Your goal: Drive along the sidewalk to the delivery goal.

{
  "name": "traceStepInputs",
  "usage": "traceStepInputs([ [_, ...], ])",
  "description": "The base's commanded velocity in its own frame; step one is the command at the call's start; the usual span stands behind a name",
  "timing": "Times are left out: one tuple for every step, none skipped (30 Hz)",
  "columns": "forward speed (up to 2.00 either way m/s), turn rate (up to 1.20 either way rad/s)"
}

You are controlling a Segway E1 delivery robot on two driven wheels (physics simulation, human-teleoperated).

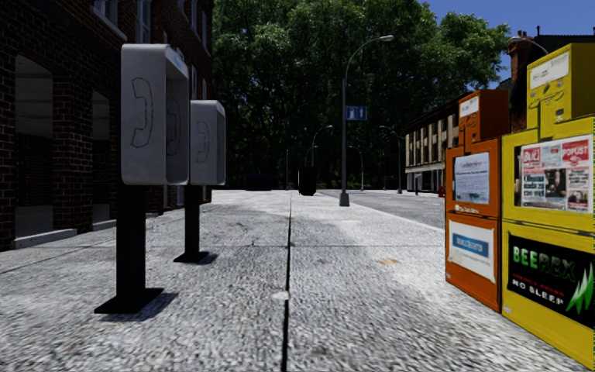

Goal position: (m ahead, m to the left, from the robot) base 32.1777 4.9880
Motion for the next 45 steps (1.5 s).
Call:
traceStepInputs([
  [2.0, 0.0],
  [2.0, 0.0],
  [2.0, 0.0],
  [2.0, 0.0],
  [2.0, 0.0],
  [2.0, 0.0],
  [2.0, 0.0],
  [2.0, 0.0],
  [2.0, 0.0],
  [2.0, 0.0],
  [2.0, 0.0],
  [2.0, 0.0],
  [2.0, 0.0],
  [2.0, 0.0],
  [2.0, 0.0],
  [2.0, 0.0],
  [2.0, 0.0],
  [2.0, 0.0],
  [2.0, 0.0],
  [2.0, 0.0],
  [2.0, 0.0],
  [2.0, 0.0],
  [2.0, 0.0],
  [2.0, 0.0],
  [2.0, 0.0],
  [2.0, 0.0],
  [2.0, 0.0],
  [2.0, 0.0],
  [2.0, 0.0],
  [2.0, 0.0],
  [2.0, 0.0],
  [2.0, 0.0],
  [2.0, 0.0],
  [2.0, 0.0],
  [2.0, 0.0],
  [2.0, 0.0],
  [2.0, 0.0],
  [2.0, 0.0],
  [2.0, 0.0],
  [2.0, 0.0],
  [2.0, 0.0],
  [2.0, 0.0],
  [2.0, 0.03],
  [2.0, 0.08],
  [2.0, 0.12],
])
